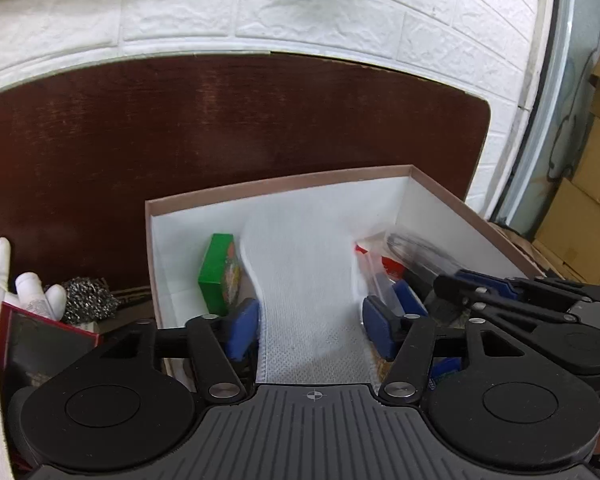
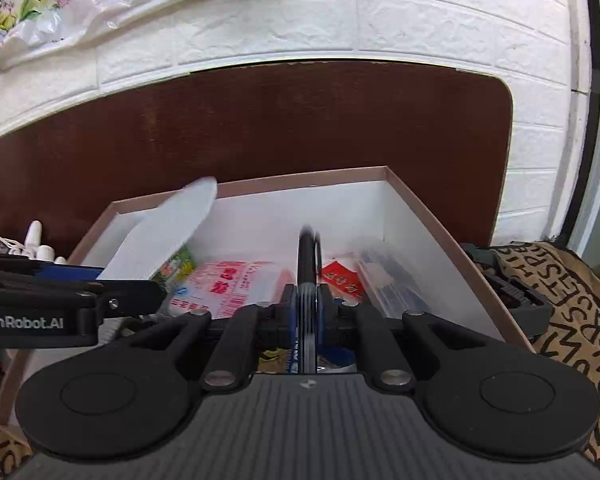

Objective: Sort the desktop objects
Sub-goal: 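Open both tools to drop the insole and marker into the box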

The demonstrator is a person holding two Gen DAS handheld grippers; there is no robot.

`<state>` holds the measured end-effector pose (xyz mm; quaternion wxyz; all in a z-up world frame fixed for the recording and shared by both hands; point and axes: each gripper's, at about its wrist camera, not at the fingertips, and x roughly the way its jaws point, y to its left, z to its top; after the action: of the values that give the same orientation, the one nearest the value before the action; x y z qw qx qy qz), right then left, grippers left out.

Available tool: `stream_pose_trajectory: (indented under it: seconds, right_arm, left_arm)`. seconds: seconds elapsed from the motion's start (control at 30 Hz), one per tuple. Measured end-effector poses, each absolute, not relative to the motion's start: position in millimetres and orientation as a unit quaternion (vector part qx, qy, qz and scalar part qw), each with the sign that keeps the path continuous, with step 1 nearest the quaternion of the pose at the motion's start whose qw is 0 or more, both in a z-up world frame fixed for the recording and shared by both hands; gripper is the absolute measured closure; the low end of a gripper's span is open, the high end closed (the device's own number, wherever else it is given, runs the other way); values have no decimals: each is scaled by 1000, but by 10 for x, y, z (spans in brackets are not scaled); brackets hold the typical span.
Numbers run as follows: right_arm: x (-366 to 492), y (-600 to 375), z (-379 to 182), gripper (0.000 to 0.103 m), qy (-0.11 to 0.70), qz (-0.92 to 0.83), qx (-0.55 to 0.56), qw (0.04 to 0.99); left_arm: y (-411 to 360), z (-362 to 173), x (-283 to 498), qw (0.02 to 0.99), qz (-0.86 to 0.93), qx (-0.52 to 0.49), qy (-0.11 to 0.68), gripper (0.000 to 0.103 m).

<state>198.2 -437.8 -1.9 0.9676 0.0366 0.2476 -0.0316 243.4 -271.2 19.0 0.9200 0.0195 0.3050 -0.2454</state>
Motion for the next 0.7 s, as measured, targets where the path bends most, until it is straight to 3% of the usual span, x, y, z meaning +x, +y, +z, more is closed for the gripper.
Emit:
stream_pose_trajectory:
  seconds: [0.03,0.07,0.17,0.2,0.27,0.7]
  right_arm:
    - [1973,-4369,-25,65,246,-34,32,968]
    - [1955,-4354,-25,47,242,-38,27,969]
    - [1902,-4300,4,28,230,-56,3,972]
    - [1885,-4297,13,16,227,-68,0,972]
    - [1839,-4301,31,2,221,-89,-4,971]
    - [1662,-4087,34,0,240,-72,-37,967]
  left_arm:
    - [-2709,191,2419,922,-246,21,299,19]
    - [-2702,196,2398,924,-246,23,292,11]
    - [-2678,218,2329,932,-240,26,271,5]
    - [-2661,225,2312,933,-240,26,268,4]
    - [-2623,249,2303,933,-239,19,269,0]
    - [-2549,238,2122,923,-250,12,292,0]
